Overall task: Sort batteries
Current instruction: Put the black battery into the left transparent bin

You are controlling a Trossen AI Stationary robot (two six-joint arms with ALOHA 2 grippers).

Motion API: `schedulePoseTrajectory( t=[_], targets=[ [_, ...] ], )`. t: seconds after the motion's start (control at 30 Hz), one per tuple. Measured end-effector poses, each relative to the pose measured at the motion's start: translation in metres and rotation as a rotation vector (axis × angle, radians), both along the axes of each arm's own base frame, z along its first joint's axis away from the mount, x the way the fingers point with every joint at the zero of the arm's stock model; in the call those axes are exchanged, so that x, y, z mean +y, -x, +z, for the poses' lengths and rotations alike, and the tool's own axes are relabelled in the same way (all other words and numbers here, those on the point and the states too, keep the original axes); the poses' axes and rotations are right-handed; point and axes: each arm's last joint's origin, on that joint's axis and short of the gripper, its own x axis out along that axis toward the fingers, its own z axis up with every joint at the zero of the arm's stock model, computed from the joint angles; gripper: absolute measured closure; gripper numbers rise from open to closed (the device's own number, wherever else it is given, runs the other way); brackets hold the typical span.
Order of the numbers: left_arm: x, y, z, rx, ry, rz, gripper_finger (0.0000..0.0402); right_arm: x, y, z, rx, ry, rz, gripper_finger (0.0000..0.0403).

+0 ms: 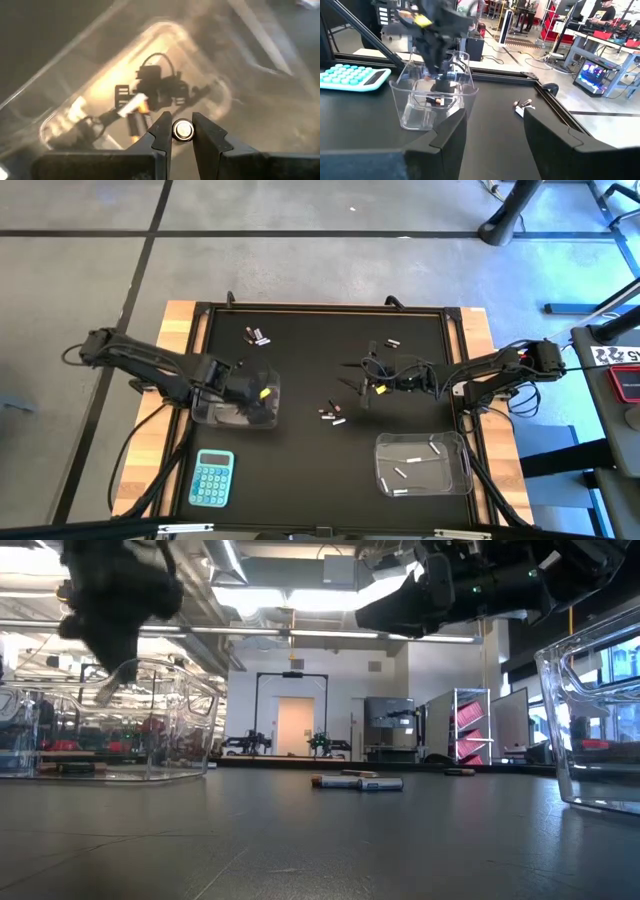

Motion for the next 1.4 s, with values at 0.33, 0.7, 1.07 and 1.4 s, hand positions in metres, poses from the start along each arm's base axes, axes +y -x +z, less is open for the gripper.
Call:
schedulePoseTrajectory(
  t=[0.33,0.7,1.07,1.4],
  targets=[
    [0.013,0.019,-0.044,0.137,0.038,0.193,0.0359,0.000,0.000,0.000,0.002,-0.001,0.009,0.0204],
    [0.030,0.029,-0.065,0.209,0.089,0.235,0.0359,0.000,0.000,0.000,0.004,-0.001,0.010,0.0204],
    [0.039,0.029,-0.071,0.194,0.137,0.228,0.0348,0.000,0.000,-0.003,0.025,-0.001,0.012,0.0204],
    [0.040,0.028,-0.076,0.169,0.165,0.200,0.0332,0.000,0.000,-0.003,0.026,-0.001,0.011,0.0204]
  ],
)
